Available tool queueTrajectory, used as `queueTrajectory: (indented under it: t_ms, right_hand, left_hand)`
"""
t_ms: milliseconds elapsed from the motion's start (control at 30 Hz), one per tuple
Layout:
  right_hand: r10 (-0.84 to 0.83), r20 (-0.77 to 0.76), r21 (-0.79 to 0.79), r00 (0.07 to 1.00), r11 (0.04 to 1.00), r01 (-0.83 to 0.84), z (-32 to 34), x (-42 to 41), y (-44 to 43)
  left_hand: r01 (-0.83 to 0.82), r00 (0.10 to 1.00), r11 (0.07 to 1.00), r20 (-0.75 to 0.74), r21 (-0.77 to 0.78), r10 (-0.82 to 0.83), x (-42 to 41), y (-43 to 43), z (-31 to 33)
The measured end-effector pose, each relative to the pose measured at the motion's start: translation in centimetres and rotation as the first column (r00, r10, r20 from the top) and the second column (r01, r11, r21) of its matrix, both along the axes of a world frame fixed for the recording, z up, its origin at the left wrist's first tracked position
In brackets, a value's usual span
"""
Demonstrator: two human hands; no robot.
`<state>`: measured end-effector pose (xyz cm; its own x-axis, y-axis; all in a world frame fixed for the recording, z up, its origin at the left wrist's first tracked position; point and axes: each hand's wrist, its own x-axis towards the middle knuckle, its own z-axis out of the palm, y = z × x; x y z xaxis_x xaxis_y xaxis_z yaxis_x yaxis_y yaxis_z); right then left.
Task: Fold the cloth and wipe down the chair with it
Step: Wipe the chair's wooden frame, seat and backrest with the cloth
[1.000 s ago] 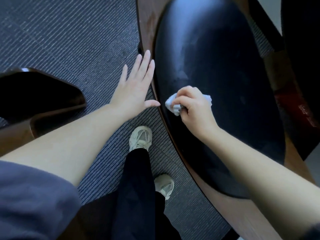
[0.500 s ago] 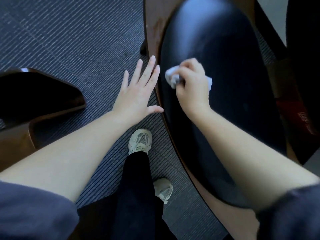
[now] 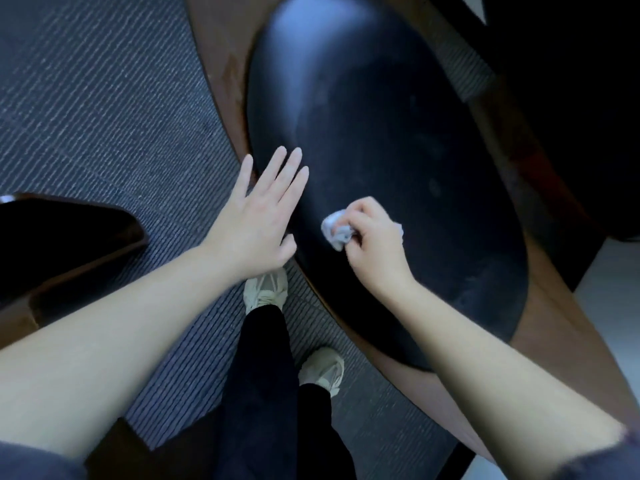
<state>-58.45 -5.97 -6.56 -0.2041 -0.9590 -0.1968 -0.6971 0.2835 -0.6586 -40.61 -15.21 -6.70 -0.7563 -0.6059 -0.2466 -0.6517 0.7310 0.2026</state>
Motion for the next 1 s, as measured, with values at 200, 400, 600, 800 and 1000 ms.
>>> queueTrajectory:
  t_ms: [200,400,600,800,1000]
  right_hand:
    - [-0.309,-0.191,0.045,0.932,0.945,0.323,2.3,-12.4,7.0]
    - [-0.457,-0.388,0.079,0.801,0.849,0.523,1.0,-22.6,9.4]
    - [-0.560,-0.261,0.093,0.786,0.796,0.598,-2.7,-27.4,7.2]
    - [-0.553,-0.265,0.209,0.790,0.767,0.607,-2.7,-24.4,8.8]
    - [-0.387,-0.251,0.159,0.887,0.888,0.432,-0.1,-19.3,11.3]
  left_hand:
    - [0.201,0.977,0.975,0.055,0.091,-0.207,-8.4,1.3,1.2]
    - [0.347,0.906,0.910,0.169,0.226,-0.387,-19.5,2.1,-0.1]
    - [0.296,0.812,0.871,0.378,0.392,-0.445,-26.4,1.4,-2.2]
    - [0.287,0.794,0.886,0.426,0.365,-0.433,-26.7,1.7,-2.7]
    - [0.265,0.797,0.885,0.430,0.381,-0.424,-26.9,1.7,-2.3]
